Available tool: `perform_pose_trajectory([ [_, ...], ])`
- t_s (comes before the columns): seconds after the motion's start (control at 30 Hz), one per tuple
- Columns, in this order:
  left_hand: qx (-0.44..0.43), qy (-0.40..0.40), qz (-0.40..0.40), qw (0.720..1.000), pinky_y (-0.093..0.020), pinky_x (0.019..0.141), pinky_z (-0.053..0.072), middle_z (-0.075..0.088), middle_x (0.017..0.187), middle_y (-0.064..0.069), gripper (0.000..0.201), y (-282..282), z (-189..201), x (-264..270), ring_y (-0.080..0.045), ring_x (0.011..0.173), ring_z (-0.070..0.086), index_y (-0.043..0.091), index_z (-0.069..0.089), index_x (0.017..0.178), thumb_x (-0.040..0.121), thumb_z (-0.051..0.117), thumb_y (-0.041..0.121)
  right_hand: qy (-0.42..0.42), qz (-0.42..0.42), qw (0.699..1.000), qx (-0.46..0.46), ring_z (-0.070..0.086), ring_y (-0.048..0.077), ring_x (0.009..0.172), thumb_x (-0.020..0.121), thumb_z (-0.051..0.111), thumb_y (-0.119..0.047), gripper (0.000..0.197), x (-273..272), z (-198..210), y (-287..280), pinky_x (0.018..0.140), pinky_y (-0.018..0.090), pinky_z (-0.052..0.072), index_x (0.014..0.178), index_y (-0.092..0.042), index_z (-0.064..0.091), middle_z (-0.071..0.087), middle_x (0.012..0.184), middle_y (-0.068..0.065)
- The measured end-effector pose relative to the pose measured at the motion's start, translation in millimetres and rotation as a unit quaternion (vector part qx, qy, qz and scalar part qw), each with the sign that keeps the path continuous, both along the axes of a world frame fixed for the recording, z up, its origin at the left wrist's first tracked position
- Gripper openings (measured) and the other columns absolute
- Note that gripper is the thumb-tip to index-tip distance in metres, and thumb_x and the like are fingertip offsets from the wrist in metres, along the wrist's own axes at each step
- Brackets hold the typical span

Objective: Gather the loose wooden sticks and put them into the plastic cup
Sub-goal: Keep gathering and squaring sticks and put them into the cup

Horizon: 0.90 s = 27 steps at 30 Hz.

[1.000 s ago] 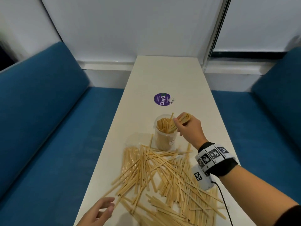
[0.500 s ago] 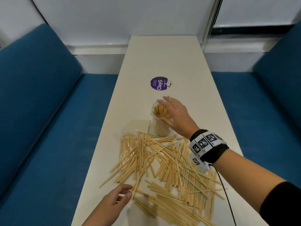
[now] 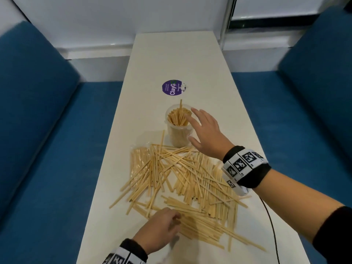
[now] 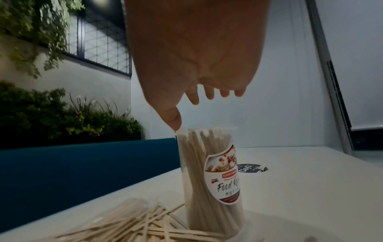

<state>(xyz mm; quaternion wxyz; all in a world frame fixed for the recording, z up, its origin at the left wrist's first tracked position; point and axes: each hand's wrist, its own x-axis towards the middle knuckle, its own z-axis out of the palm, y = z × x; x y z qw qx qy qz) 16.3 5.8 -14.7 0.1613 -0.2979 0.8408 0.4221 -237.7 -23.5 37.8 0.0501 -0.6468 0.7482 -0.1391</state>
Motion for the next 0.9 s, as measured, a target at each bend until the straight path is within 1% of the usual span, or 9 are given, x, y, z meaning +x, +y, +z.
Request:
perform_pose_trajectory([
  [0.2, -0.177, 0.008, -0.176, 0.968, -0.031, 0.105, 0.026, 0.038, 0.138, -0.003, 0.049, 13.5, -21.8, -30.7, -0.021, 0.128, 0.034, 0.015, 0.045, 0.132, 0.085, 0.058, 0.015, -0.061, -0.05, 0.997, 0.017, 0.023, 0.025, 0.138, 0.093, 0.054, -0.03, 0.041, 0.2, 9.8, 88.4, 0.112, 0.039, 0.018, 0.132, -0.019, 0.048, 0.031, 0.149, 0.008],
  [0.33, -0.24, -0.006, -0.22, 0.946, -0.037, 0.104, 0.025, 0.036, 0.138, -0.007, 0.063, 19.4, -34.6, -38.4, -0.026, 0.128, 0.035, 0.014, 0.029, 0.141, 0.084, 0.052, 0.002, -0.1, -0.113, 0.983, 0.103, 0.028, 0.016, 0.133, 0.094, 0.05, -0.034, 0.032, 0.2, -7.7, 150.1, 0.111, 0.033, 0.022, 0.125, -0.025, 0.053, 0.038, 0.142, -0.002],
  [0.4, -0.261, -0.017, -0.224, 0.939, -0.037, 0.102, 0.027, 0.037, 0.135, -0.007, 0.062, 19.3, -40.7, -38.5, -0.027, 0.123, 0.037, 0.013, 0.029, 0.139, 0.083, 0.051, -0.002, -0.123, -0.138, 0.975, 0.127, 0.034, 0.014, 0.128, 0.095, 0.049, -0.035, 0.031, 3.8, -23.3, 175.7, 0.108, 0.028, 0.028, 0.124, -0.025, 0.053, 0.044, 0.135, -0.004],
  [0.53, -0.263, -0.002, -0.228, 0.937, -0.035, 0.095, 0.034, 0.046, 0.124, -0.008, 0.043, 18.0, -45.9, -35.3, -0.028, 0.111, 0.046, 0.009, 0.048, 0.122, 0.081, 0.056, -0.002, -0.165, -0.171, 0.958, 0.162, 0.041, 0.011, 0.121, 0.095, 0.048, -0.033, 0.029, 18.6, -49.5, 212.9, 0.101, 0.017, 0.028, 0.123, -0.024, 0.054, 0.047, 0.123, -0.009],
  [0.6, -0.252, 0.015, -0.235, 0.939, -0.031, 0.08, 0.045, 0.056, 0.108, -0.004, 0.03, 15.5, -46.8, -30.2, -0.024, 0.092, 0.057, 0.013, 0.062, 0.101, 0.072, 0.07, 0.007, -0.183, -0.183, 0.952, 0.166, 0.042, 0.011, 0.119, 0.095, 0.049, -0.032, 0.028, 25.8, -59.1, 225.4, 0.099, 0.015, 0.029, 0.121, -0.024, 0.054, 0.047, 0.119, -0.012],
  [0.67, -0.229, 0.019, -0.231, 0.945, -0.027, 0.066, 0.049, 0.06, 0.094, 0.001, 0.025, 13.9, -49.2, -26.2, -0.02, 0.076, 0.06, 0.017, 0.065, 0.084, 0.063, 0.078, 0.013, -0.198, -0.19, 0.945, 0.176, 0.042, 0.01, 0.119, 0.095, 0.048, -0.033, 0.028, 32.0, -65.8, 233.1, 0.096, 0.013, 0.027, 0.121, -0.024, 0.054, 0.045, 0.116, -0.013],
  [0.77, -0.237, 0.009, -0.241, 0.941, -0.037, 0.076, 0.048, 0.059, 0.102, -0.006, 0.016, 14.2, -50.3, -23.8, -0.027, 0.087, 0.057, 0.01, 0.063, 0.097, 0.081, 0.063, 0.012, -0.204, -0.191, 0.939, 0.198, 0.041, 0.009, 0.118, 0.096, 0.046, -0.035, 0.029, 38.7, -72.3, 238.6, 0.096, 0.013, 0.029, 0.122, -0.024, 0.052, 0.047, 0.117, -0.011],
  [0.8, -0.249, 0.02, -0.247, 0.936, -0.037, 0.074, 0.048, 0.06, 0.098, -0.006, 0.014, 13.4, -49.7, -23.3, -0.027, 0.085, 0.058, 0.01, 0.063, 0.096, 0.081, 0.064, 0.013, -0.204, -0.189, 0.938, 0.206, 0.042, 0.009, 0.117, 0.096, 0.046, -0.037, 0.03, 40.7, -73.7, 239.8, 0.096, 0.014, 0.031, 0.122, -0.023, 0.051, 0.046, 0.115, -0.011],
  [0.9, -0.235, 0.001, -0.297, 0.926, -0.02, 0.051, 0.045, 0.059, 0.068, 0.009, 0.031, 13.0, -54.9, -19.6, -0.01, 0.058, 0.057, 0.024, 0.062, 0.073, 0.054, 0.086, 0.022, -0.199, -0.177, 0.935, 0.236, 0.044, 0.01, 0.113, 0.092, 0.052, -0.042, 0.037, 45.4, -78.6, 242.0, 0.094, 0.016, 0.034, 0.123, -0.022, 0.047, 0.044, 0.112, -0.008],
])
